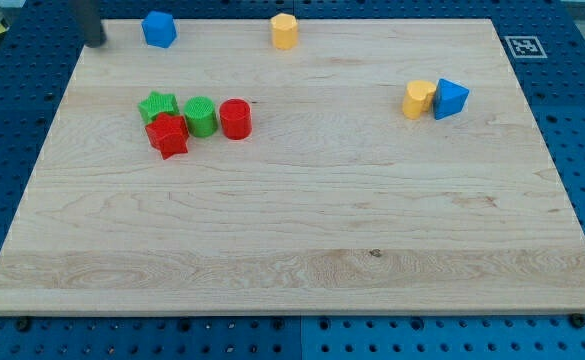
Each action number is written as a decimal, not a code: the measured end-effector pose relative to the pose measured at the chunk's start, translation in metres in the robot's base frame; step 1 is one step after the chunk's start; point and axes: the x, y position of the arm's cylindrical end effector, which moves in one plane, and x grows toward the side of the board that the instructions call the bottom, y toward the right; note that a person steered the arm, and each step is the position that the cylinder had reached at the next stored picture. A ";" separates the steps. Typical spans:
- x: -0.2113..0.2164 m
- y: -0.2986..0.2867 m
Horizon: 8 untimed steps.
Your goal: Move the blue cube below the yellow hexagon
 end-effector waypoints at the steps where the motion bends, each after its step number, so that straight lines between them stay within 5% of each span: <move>1: -0.028 0.010; 8: 0.005 0.150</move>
